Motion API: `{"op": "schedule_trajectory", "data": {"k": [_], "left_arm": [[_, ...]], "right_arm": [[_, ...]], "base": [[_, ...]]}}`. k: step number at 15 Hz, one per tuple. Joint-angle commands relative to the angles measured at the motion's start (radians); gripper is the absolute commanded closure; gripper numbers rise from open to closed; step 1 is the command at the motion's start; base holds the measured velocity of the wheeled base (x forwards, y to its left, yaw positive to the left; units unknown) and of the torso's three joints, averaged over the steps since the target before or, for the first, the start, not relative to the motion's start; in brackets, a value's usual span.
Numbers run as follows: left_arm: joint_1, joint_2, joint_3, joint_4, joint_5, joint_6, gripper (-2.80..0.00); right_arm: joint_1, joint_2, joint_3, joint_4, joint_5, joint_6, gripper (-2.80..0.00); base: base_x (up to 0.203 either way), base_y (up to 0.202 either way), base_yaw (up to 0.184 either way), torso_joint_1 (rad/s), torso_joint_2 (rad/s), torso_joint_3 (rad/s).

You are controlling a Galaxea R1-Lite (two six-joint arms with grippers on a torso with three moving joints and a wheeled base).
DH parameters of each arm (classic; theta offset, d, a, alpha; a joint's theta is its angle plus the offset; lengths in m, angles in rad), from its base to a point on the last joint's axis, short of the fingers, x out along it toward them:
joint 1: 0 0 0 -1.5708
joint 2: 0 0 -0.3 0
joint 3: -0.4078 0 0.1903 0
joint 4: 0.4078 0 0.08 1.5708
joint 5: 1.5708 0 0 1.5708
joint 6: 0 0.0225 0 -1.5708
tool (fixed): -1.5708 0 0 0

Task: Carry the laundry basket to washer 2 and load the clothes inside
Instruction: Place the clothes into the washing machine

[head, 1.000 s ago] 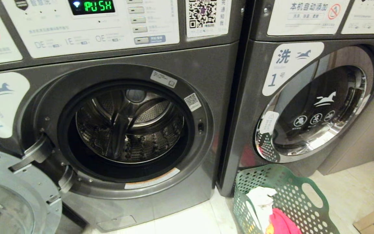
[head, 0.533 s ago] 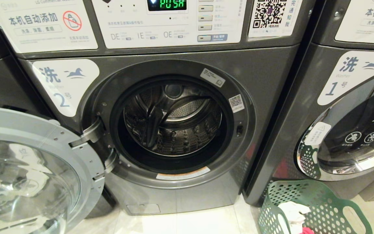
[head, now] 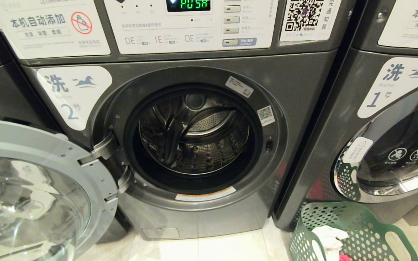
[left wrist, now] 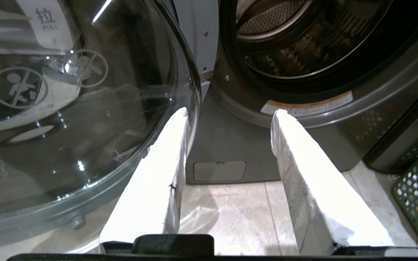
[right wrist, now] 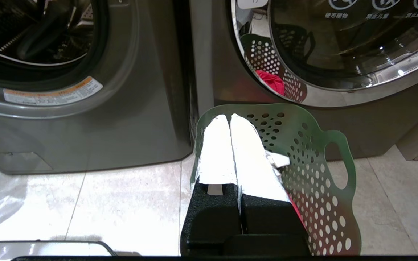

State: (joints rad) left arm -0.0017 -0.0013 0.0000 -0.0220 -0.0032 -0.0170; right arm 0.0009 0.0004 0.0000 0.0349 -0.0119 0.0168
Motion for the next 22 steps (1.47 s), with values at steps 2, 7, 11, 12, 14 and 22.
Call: {"op": "schedule_trajectory", "data": {"k": [2,7,11,12,14,22], "left_arm": [[0.000,0.001,0.005,0.007,0.000,0.002,0.00],[0.000,0.001,0.005,0.004,0.000,0.002,0.00],[0.000,0.001,0.005,0.004,0.000,0.002,0.00],[0.000,0.001,0.005,0.004,0.000,0.002,0.00],[0.000,0.001,0.005,0.004,0.000,0.002,0.00],[0.000,0.001,0.006,0.001,0.000,0.002,0.00]], "right_arm": [[0.001,0.001,0.008,0.000,0.001,-0.003,0.00],[-0.001,0.001,0.008,0.000,0.001,-0.002,0.00],[0.001,0.001,0.008,0.000,0.000,0.000,0.00],[0.001,0.001,0.008,0.000,0.000,0.001,0.00],[0.000,0.001,0.008,0.000,0.000,0.002,0.00],[0.001,0.001,0.008,-0.001,0.003,-0.008,0.00]], "base": [[0.000,0.000,0.000,0.002,0.01,-0.137],[0.000,0.000,0.000,0.004,0.00,-0.195],[0.000,0.000,0.000,0.004,0.00,-0.198],[0.000,0.000,0.000,0.002,0.00,-0.197],[0.000,0.000,0.000,0.004,0.01,-0.198],[0.000,0.000,0.000,0.005,0.00,-0.198]]}}
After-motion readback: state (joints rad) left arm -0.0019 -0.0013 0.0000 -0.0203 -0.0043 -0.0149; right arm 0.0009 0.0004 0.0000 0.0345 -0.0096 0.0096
